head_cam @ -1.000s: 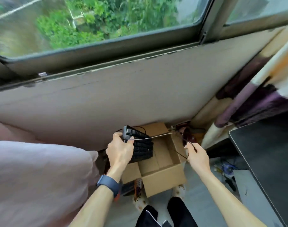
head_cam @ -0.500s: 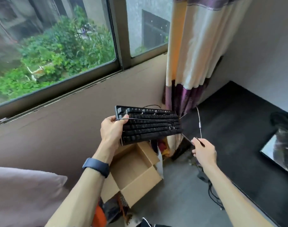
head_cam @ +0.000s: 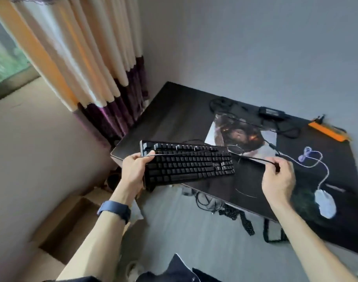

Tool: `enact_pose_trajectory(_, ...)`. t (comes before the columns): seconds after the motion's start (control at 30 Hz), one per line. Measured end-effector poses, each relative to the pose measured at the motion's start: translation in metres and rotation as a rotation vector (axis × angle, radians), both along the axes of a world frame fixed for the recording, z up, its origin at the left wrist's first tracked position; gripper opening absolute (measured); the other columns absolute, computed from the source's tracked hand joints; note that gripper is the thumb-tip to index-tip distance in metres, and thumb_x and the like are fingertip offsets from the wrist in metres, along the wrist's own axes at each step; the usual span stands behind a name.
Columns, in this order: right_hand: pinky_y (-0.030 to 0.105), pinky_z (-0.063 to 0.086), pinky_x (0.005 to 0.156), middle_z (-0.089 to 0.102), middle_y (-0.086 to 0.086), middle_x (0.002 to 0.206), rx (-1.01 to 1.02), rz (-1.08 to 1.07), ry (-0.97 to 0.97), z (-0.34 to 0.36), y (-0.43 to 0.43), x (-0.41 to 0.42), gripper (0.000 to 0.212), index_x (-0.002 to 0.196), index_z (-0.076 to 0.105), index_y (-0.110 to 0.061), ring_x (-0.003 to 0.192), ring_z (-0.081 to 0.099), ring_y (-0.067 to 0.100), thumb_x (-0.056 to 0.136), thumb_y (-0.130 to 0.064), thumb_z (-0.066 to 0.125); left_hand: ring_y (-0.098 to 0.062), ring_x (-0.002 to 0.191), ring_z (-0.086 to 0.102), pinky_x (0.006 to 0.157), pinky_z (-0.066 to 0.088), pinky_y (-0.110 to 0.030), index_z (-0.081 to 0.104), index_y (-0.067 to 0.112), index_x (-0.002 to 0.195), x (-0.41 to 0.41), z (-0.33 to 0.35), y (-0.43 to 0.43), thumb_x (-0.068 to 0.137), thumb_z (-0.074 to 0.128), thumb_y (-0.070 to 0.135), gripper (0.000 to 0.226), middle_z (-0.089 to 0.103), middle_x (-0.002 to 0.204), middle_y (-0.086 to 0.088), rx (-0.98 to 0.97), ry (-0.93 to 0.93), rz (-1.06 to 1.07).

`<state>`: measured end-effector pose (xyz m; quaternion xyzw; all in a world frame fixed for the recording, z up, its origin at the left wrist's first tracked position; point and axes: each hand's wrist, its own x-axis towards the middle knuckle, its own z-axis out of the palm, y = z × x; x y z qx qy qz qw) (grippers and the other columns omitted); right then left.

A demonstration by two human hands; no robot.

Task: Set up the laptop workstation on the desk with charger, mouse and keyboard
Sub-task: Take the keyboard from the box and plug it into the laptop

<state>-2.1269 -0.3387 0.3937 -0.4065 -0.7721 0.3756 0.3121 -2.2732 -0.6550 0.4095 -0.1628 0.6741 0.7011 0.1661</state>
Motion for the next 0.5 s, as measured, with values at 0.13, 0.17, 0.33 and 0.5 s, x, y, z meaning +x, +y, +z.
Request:
enact_pose_trajectory(0.13, 0.032, 0.041, 0.092, 0.06, 0.005, 0.108, 0.032, -0.06, 0.015, -0.003, 0.044, 0.042, 0.015, 0.101, 0.072, -0.011, 0.1, 0.058, 0.023, 0.095, -0.012, 0.057, -0.027, 0.068, 0.072, 0.062, 0.061, -0.044, 0.073, -0.003, 0.097, 0.011, -0.029, 0.056, 0.085, 0.075, 0.011, 0.019, 0.073, 0.082, -0.016, -0.013, -0.103, -0.114)
enact_pose_trajectory(0.17, 0.033, 0.044, 0.091, 0.059, 0.002, 0.106, 0.034, -0.077, 0.036, -0.005, 0.051, 0.049, 0.015, 0.1, 0.072, -0.013, 0.098, 0.058, 0.022, 0.094, -0.013, 0.058, -0.027, 0.068, 0.072, 0.06, 0.061, -0.041, 0.072, -0.004, 0.097, 0.011, -0.037, 0.067, 0.086, 0.074, 0.011, 0.018, 0.073, 0.082, -0.017, -0.014, -0.121, -0.143)
enact_pose_trajectory(0.33, 0.023, 0.044, 0.079, 0.061, 0.001, 0.101, 0.025, -0.123, 0.1, -0.02, 0.063, 0.071, 0.018, 0.094, 0.072, -0.017, 0.091, 0.058, 0.017, 0.087, -0.022, 0.057, -0.03, 0.079, 0.071, 0.059, 0.06, -0.038, 0.07, -0.001, 0.103, 0.002, -0.076, 0.099, 0.087, 0.073, 0.012, 0.021, 0.072, 0.094, -0.018, -0.055, -0.185, -0.253)
enact_pose_trajectory(0.5, 0.008, 0.042, 0.074, 0.063, 0.002, 0.098, 0.038, -0.124, 0.058, -0.025, 0.071, 0.064, 0.012, 0.091, 0.073, -0.015, 0.087, 0.059, 0.012, 0.09, -0.006, 0.065, -0.03, 0.089, 0.073, 0.081, 0.059, -0.04, 0.069, 0.002, 0.108, -0.026, -0.109, 0.115, 0.088, 0.072, 0.012, 0.023, 0.074, 0.101, -0.018, -0.152, -0.172, -0.398)
